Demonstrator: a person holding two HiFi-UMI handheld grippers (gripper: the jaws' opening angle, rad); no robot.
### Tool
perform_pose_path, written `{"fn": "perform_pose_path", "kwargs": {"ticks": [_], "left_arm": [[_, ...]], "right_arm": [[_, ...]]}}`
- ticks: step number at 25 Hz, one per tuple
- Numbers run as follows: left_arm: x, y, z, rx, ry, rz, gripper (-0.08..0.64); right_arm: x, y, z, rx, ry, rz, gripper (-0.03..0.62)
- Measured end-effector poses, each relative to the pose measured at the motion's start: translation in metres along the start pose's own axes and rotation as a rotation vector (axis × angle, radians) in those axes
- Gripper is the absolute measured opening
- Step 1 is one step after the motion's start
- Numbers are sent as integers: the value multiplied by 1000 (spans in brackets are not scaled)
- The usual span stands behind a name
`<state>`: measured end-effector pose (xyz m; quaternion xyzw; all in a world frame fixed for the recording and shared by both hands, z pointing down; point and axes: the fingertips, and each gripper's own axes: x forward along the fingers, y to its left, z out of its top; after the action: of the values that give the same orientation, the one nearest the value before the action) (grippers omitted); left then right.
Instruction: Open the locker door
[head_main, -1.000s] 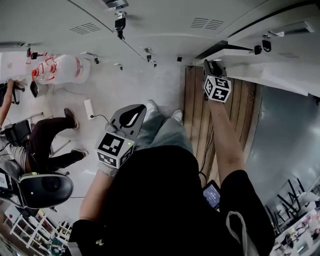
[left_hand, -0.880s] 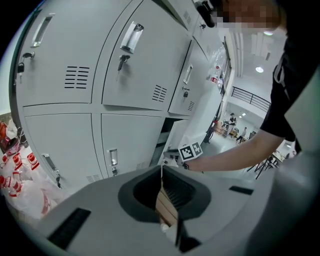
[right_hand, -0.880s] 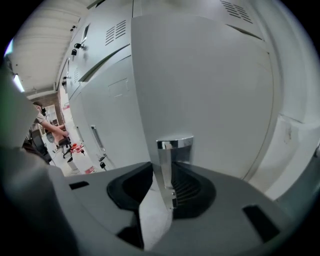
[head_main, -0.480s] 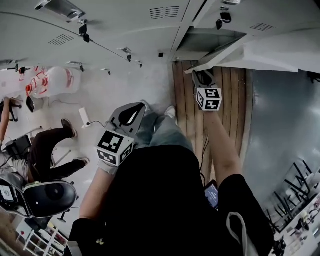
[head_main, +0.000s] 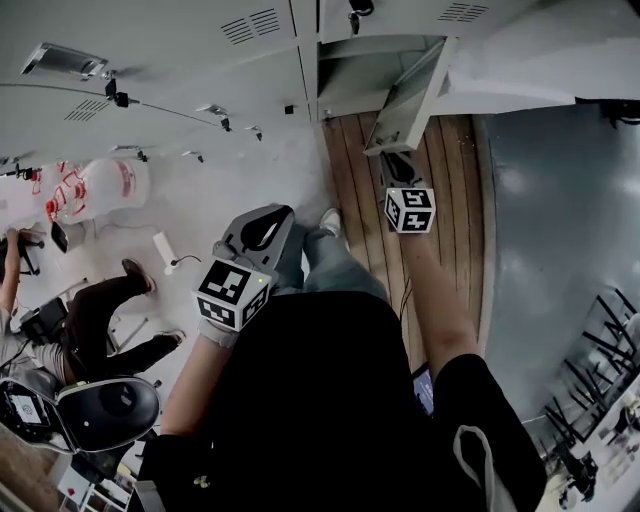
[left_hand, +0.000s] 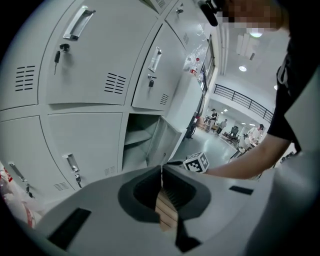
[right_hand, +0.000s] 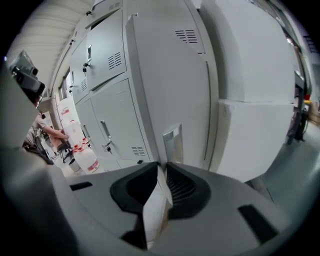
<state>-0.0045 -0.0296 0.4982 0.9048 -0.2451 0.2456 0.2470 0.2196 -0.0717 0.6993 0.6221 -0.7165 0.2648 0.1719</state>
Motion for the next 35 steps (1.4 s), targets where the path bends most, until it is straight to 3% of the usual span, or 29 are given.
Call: {"fn": "perform_pose_path", "kwargs": {"ticks": [12, 25, 31, 35], "left_arm": [[41, -31, 8, 49, 30, -91, 25], [58, -40, 18, 79, 41, -130, 25], [48, -35, 19, 69, 15, -109, 25], [37, -26, 20, 50, -11, -73, 25]], "right_arm": [[-45, -66, -19, 50, 11, -128, 64], [-76, -126, -17, 146, -11, -284, 52], [-95, -115, -10, 148, -13, -272, 52], [-103, -90, 7, 138, -23, -204, 52]]}}
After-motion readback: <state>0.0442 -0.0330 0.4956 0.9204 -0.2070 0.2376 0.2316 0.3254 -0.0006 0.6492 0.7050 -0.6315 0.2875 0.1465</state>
